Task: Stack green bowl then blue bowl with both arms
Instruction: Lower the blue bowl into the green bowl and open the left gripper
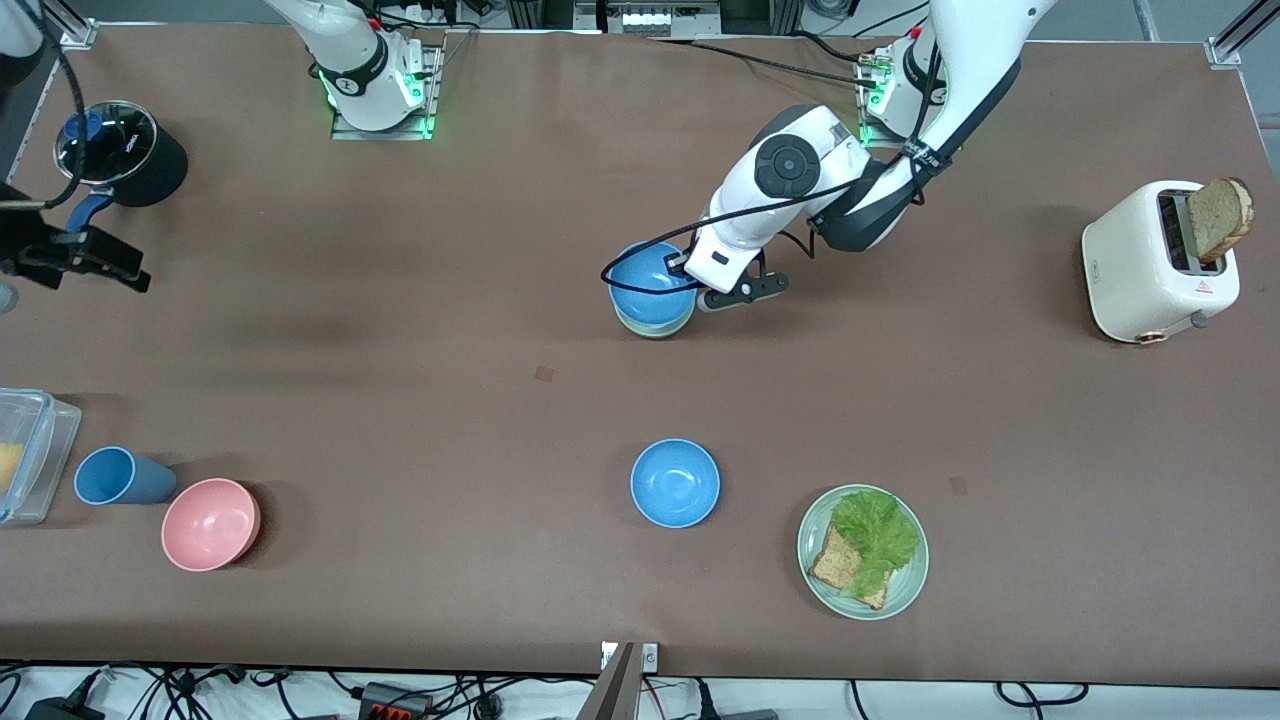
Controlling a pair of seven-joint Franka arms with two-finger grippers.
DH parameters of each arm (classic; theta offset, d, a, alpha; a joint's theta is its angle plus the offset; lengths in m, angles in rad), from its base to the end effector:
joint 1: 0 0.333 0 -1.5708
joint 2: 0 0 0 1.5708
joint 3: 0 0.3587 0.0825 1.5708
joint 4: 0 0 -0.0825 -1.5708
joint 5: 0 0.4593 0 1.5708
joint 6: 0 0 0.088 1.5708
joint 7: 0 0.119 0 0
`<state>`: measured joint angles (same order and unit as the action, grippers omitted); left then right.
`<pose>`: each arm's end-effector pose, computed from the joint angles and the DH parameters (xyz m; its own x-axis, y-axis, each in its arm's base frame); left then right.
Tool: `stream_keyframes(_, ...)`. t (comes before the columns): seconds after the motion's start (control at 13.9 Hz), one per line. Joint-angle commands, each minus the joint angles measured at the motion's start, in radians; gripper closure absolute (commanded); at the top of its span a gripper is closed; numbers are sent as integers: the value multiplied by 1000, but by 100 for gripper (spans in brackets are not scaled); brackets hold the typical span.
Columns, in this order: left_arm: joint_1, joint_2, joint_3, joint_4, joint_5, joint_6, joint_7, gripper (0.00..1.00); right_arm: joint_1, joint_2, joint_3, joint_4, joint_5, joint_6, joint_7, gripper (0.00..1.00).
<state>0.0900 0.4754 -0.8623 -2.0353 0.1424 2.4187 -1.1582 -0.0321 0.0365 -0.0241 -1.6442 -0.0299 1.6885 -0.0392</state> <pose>0.4921 -0.4548 0.2697 0.9269 0.3213 -0.1937 0.3557 -0.9169 0.1813 0.6488 -0.0395 0.6018 0.9999 -0.0135 0.0066 -0.0137 -0.9994 0.0309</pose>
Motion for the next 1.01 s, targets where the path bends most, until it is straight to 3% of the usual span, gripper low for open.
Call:
stream_keyframes(0.0,-18,20,12,-23,98,37,-76,100,-2,-72,6,-101,-5,45,-2,0)
stream_keyframes(0.36,-27,58,14,-16,175,39,-120,100,-5,-53,10,-60,22,42,-2,0)
stream_keyframes(0.43,-35,63,14,-14,175,39,-135,94,-6,-53,6,-60,36,40,-4,0)
stream_keyframes(0.5,-39,66,14,-9,175,37,-191,76,-6,-52,6,-62,38,39,-11,0)
stream_keyframes(0.57,-32,68,14,-8,175,31,-225,68,-3,-53,7,-62,36,37,-34,0)
stream_keyframes(0.93,17,32,-1,85,175,-142,-221,61,-2,-63,10,-74,28,20,-57,0)
